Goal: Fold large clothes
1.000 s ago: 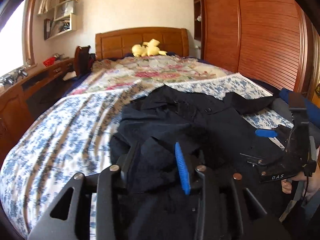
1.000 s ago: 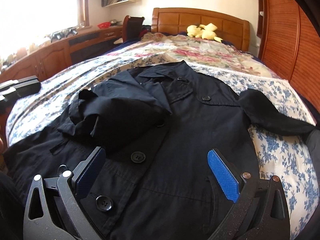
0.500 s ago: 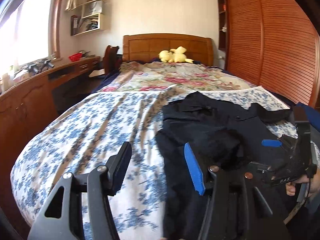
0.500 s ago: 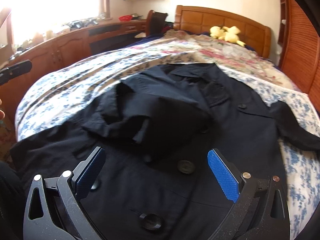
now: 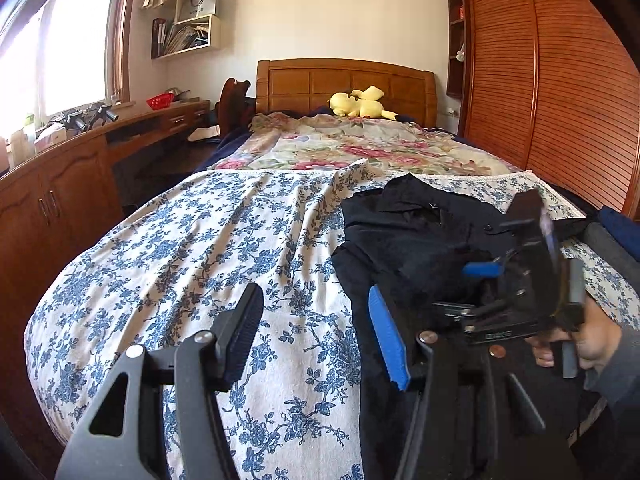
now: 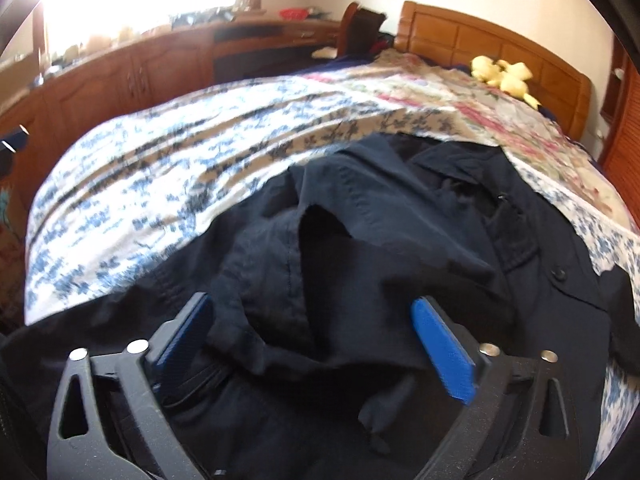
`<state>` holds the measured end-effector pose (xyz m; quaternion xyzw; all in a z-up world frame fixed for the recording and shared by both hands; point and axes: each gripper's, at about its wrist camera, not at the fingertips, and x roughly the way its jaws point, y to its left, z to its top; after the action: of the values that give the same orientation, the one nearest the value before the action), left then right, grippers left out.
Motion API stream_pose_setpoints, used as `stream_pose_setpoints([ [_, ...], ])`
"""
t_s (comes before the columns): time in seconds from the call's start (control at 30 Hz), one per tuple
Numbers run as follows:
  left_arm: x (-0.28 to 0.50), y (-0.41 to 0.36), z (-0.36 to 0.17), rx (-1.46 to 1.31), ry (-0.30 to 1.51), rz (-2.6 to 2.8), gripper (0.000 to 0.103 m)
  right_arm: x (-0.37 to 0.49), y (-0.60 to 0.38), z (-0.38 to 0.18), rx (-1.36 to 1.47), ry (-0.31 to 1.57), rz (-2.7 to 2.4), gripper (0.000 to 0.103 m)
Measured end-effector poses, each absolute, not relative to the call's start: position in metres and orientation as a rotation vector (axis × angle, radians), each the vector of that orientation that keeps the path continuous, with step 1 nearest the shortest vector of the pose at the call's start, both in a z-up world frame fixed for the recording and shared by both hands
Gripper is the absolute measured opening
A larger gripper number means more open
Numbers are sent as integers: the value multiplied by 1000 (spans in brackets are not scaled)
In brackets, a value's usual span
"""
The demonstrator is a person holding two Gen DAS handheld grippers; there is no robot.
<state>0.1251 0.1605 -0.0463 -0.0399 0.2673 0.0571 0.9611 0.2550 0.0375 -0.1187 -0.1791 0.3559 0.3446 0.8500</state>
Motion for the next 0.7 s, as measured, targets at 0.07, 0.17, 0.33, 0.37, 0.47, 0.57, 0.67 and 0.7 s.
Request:
stream_pose_setpoints([
  [0.07, 126, 158, -47, -83, 544, 100, 54, 262, 41, -132, -394, 803, 736, 60],
  [0.17, 127, 152, -48, -87, 551, 68, 54, 266, 34, -138, -390, 829, 731, 25],
  [0.33, 129, 131, -48, -66, 559, 19, 54, 258, 11, -114, -343, 778, 758, 4],
  [0.37, 129, 127, -47, -63, 557, 10, 54, 254, 7, -108, -342, 758, 757, 4],
  [0.47, 131, 113, -44, -51, 549, -15, 54, 241, -7, -88, -336, 698, 753, 1],
  [0.57, 132, 105, -41, -51, 548, -29, 54, 232, -19, -71, -336, 653, 737, 0],
  [0.67, 134, 101, -40, -61, 548, -37, 54, 227, -30, -56, -327, 615, 720, 0],
  [0.7, 134, 100, -40, -62, 548, -39, 54, 226, -32, -53, -327, 617, 723, 0],
])
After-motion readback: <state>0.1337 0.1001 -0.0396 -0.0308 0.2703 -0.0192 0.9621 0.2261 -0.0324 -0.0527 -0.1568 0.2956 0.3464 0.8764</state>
